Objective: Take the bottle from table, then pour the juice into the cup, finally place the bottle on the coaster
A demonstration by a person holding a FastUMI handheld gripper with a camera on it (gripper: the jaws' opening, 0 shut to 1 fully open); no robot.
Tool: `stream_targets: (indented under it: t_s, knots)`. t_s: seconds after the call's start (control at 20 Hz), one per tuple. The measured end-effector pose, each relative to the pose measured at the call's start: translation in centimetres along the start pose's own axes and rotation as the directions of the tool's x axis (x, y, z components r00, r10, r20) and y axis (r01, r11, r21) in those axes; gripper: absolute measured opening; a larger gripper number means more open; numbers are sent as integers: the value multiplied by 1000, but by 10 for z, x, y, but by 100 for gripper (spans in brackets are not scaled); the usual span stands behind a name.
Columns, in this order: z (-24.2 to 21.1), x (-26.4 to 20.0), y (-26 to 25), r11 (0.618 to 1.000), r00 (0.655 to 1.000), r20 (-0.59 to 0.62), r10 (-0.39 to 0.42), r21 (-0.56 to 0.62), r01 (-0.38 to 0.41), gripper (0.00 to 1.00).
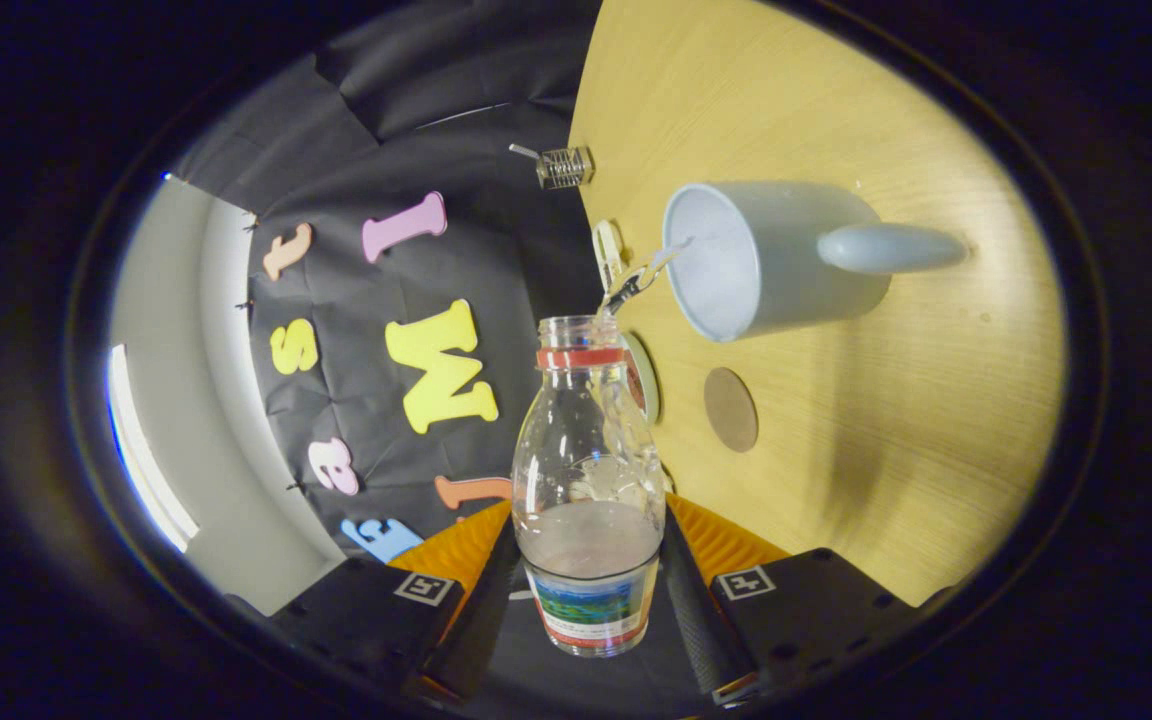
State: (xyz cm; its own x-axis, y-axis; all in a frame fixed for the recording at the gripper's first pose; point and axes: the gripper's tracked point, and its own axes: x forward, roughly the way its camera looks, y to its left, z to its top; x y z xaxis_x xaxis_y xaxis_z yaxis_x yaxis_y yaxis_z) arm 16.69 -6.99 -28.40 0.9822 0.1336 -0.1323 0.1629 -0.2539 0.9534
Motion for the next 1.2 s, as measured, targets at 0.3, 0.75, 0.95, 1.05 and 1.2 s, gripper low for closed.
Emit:
stream_targets:
  t_s: [0.3, 0.75, 0.95, 1.05, 1.2]
  knots:
    - [1, -3, 11, 1000, 1000, -1, 25, 14, -25, 80]
    - [-2, -1, 29, 991, 995, -8, 94, 95, -93, 80]
    - [-7, 4, 36, 974, 994, -5, 114, 196, -110, 80]
    - [-9, 3, 40, 971, 993, -2, 119, 209, -116, 80]
    - [-8, 2, 50, 969, 991, 1, 136, 206, -134, 80]
